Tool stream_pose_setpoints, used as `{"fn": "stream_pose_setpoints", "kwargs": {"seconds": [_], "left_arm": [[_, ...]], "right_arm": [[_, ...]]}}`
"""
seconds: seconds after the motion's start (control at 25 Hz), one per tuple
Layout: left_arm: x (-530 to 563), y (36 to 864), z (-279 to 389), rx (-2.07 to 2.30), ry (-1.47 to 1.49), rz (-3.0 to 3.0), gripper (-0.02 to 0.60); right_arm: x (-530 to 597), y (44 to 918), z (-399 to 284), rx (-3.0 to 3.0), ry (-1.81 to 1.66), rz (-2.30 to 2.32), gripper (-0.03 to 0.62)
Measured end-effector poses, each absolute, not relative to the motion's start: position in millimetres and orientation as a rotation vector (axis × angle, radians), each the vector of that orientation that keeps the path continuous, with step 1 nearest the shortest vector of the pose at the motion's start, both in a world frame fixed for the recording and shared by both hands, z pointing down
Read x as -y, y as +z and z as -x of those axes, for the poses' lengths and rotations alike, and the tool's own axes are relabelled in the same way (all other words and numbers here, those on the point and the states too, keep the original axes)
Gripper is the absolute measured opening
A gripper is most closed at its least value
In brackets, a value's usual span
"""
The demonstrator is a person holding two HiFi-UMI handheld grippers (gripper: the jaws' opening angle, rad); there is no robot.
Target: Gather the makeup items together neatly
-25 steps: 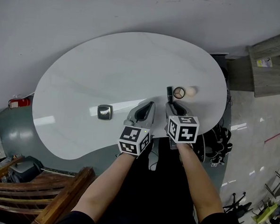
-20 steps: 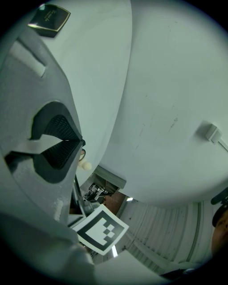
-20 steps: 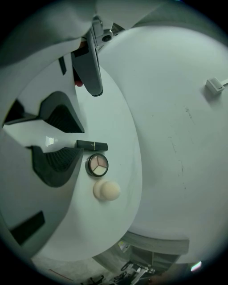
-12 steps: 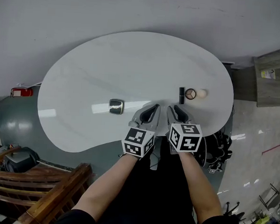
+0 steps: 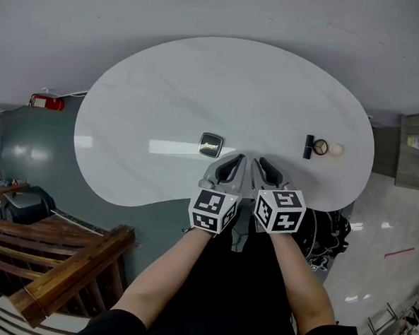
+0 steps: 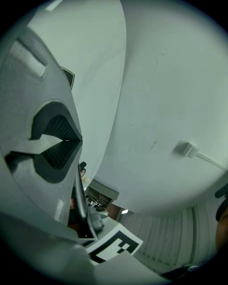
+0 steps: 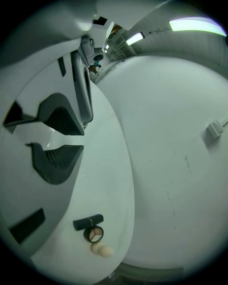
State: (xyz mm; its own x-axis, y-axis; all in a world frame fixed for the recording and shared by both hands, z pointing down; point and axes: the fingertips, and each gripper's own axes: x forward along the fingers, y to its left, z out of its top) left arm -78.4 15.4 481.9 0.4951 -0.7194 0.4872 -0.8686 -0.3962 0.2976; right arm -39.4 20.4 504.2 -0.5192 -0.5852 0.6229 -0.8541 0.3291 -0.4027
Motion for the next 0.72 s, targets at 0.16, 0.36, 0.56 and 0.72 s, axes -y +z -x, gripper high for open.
{"fn": "stream_pose_setpoints", "kwargs": {"seconds": [0.16,0.36,0.56,0.72], "left_arm": [[-20.7,484.2,107.7,1.368,0.375,-2.192,0.009],[-20.9,489.2,138.7,1.442,0.383,-2.163,0.009],[-19.3,494.7,158.9,1.492,0.416,-2.155,0.012],[-18.9,501.2,171.1,1.508,0.442,-2.151,0.05]], "right_arm": [[-23.9,500.8,64.1,2.266,0.995,-1.23,0.074],[-23.8,498.8,86.2,2.292,0.98,-1.201,0.071],[-23.7,498.0,96.7,2.298,0.974,-1.198,0.069],[-23.4,497.9,105.8,2.299,0.969,-1.194,0.067]]}}
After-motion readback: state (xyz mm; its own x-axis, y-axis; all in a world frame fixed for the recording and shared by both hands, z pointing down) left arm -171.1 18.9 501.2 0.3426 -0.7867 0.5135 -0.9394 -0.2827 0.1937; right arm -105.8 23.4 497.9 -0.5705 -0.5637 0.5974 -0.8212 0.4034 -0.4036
